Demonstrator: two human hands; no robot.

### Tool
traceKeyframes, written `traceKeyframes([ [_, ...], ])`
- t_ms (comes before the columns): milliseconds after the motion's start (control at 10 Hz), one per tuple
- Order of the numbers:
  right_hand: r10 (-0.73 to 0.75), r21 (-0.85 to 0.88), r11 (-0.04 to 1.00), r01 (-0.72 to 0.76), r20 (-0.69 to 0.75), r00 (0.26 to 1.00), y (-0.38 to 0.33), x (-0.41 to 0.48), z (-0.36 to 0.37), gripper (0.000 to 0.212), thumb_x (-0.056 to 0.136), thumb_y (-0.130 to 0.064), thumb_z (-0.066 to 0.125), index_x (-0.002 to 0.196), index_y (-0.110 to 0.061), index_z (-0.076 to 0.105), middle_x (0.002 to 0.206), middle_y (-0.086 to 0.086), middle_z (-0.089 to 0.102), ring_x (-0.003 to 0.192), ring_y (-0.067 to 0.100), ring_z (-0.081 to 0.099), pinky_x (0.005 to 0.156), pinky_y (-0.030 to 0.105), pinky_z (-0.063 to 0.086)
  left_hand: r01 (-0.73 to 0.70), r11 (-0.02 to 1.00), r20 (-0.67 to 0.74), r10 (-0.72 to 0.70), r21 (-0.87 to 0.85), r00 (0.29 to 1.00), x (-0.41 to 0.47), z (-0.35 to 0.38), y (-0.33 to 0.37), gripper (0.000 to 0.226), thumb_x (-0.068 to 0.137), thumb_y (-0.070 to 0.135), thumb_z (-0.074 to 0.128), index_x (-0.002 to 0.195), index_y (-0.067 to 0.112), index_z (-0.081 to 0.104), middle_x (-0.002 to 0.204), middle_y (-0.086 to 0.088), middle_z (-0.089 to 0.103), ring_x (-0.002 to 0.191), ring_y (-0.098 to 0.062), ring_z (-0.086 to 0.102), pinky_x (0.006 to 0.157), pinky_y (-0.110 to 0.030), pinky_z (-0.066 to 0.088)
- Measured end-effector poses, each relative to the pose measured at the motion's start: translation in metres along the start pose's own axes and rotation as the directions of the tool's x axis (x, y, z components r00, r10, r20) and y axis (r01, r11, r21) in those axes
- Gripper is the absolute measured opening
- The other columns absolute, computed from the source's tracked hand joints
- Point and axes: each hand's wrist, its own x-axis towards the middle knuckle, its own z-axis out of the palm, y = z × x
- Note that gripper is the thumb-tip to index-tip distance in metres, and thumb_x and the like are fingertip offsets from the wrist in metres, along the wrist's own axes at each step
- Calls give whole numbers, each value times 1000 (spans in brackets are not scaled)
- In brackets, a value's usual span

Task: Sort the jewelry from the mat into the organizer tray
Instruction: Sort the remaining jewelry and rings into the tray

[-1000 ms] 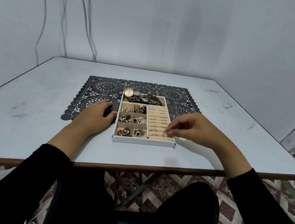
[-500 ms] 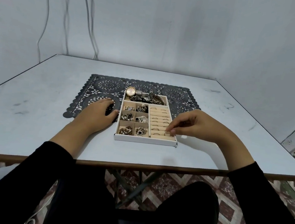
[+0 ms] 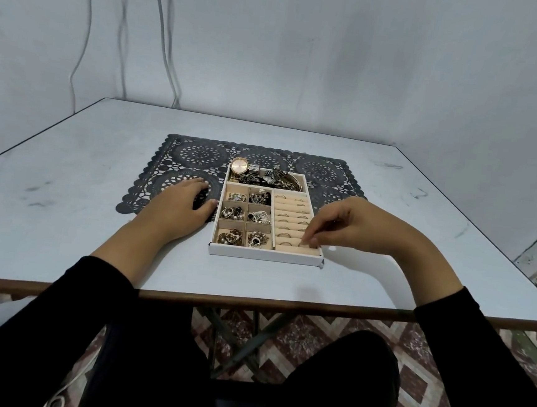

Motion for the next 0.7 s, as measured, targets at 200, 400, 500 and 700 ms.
traceKeyframes([
  [200, 27, -30, 999, -26, 35, 999, -2, 1, -1, 14, 82, -9, 73, 88, -20, 77, 88, -3, 74, 91, 16, 68, 88, 47, 53, -3, 1000, 1, 3, 2, 1000, 0, -1, 1, 53, 99, 38, 48, 146, 14, 43, 155, -2, 37, 142, -20, 34, 114, -34, 27],
  [400, 42, -60, 997, -40, 26, 999, -3, 4, -2, 13, 81, -11, 74, 87, -22, 77, 85, -5, 74, 88, 14, 68, 87, 47, 53, 4, 1000, -2, -4, 1, 1000, 0, 0, 0, 53, 99, 40, 48, 146, 15, 44, 155, -1, 37, 142, -21, 34, 114, -34, 27],
  [500, 53, -72, 996, -50, 33, 998, -3, 5, -1, 15, 80, -11, 74, 86, -24, 77, 83, -5, 74, 86, 14, 68, 86, 48, 53, 4, 1000, -3, -4, 2, 1000, 0, 0, -1, 53, 98, 40, 48, 145, 15, 44, 155, 0, 37, 142, -21, 35, 114, -35, 28],
  [700, 74, -111, 991, -70, 30, 997, -1, 7, 1, 18, 80, -12, 74, 83, -30, 77, 85, -4, 74, 87, 20, 68, 82, 52, 53, 2, 1000, -2, -2, 3, 1000, 0, 0, 0, 53, 99, 40, 48, 145, 15, 44, 155, -1, 37, 142, -20, 34, 114, -34, 27],
])
